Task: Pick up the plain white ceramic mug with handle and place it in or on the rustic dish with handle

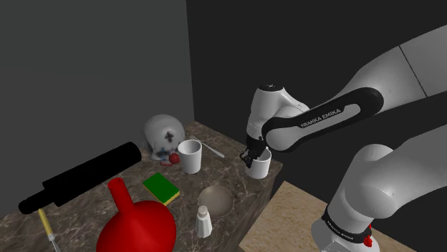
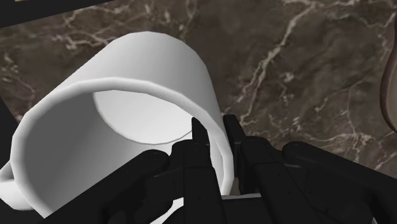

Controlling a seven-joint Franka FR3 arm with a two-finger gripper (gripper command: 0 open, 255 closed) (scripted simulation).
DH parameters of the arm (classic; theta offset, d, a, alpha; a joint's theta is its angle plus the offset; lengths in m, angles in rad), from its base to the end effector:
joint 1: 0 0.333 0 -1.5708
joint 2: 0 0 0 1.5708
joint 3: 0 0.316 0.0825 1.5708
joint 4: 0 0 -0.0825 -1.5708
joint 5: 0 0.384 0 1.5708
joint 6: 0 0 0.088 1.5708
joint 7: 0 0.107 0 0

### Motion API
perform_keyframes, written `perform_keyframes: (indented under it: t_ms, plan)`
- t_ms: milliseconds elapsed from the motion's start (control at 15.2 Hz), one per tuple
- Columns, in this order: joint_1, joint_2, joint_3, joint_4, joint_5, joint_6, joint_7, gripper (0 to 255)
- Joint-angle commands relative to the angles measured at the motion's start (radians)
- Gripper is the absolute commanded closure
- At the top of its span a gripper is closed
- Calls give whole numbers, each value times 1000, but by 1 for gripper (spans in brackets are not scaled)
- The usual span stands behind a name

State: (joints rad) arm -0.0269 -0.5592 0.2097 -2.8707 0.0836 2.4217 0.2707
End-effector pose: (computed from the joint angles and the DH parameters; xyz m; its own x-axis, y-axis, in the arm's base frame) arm 0.3366 0.0533 0.3462 0.9788 -0.1705 0.1139 -0.1738 -0.9846 0.0196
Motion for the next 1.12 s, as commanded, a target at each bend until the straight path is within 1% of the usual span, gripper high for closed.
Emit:
perform_keyframes:
  t_ms: [0, 330, 1056]
  plan:
    - [0, 0, 0, 0, 0, 0, 0, 255]
    - [0, 0, 0, 0, 0, 0, 0, 255]
    - [4, -108, -21, 90, -4, -197, -11, 255]
